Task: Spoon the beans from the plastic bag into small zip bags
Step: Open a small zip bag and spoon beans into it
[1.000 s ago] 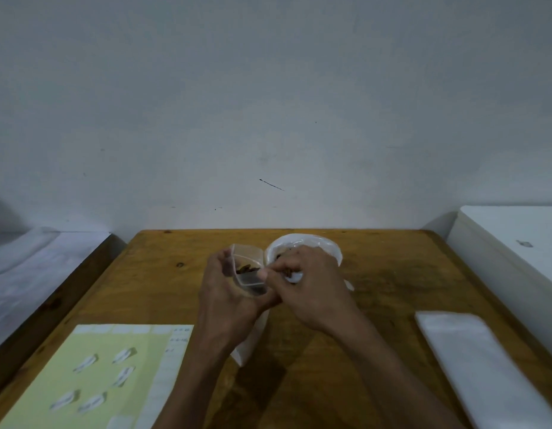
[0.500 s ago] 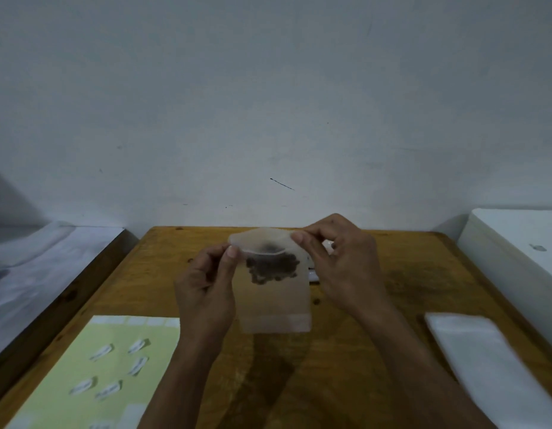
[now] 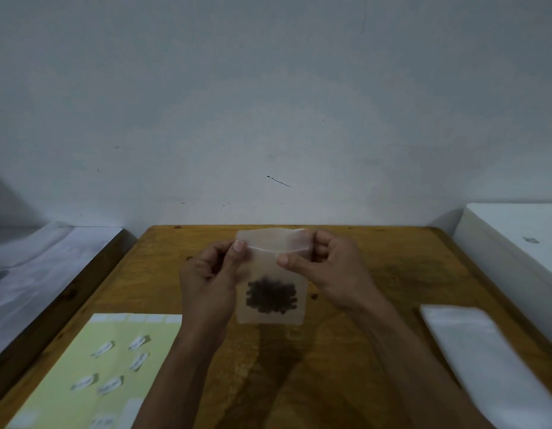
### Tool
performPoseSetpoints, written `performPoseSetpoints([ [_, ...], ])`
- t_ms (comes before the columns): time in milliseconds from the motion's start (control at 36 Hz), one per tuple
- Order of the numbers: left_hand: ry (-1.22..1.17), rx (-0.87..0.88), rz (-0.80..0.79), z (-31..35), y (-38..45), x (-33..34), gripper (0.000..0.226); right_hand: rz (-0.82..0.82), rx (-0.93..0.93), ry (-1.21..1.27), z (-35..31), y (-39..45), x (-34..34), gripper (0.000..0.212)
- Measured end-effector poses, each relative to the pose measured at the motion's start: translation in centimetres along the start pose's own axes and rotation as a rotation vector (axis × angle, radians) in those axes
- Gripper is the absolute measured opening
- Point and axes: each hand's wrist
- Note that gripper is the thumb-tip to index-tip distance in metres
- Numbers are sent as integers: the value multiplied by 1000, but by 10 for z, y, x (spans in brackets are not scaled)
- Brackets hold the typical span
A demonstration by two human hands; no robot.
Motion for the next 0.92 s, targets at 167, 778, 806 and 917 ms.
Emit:
performPoseSetpoints([
  [167,57,-107,-235,1,-1,-7,35,31,18,59,5,-4,6,21],
  [778,115,-192,-255,1,-13,-19,28,1,272,153,10,-22,37,16],
  [806,116,-198,-262,1,-14,-20,29,0,276,164,10,-23,37,16],
  [917,94,-269,-278,1,-11,-33,35,-49,329,221,12,-26,33,19],
])
Point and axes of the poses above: each hand's wrist, its own y-axis towards the middle knuckle, its own x-axis out of the palm, z = x × y, and after that the axes turned 10 degrees about -x, right-handed
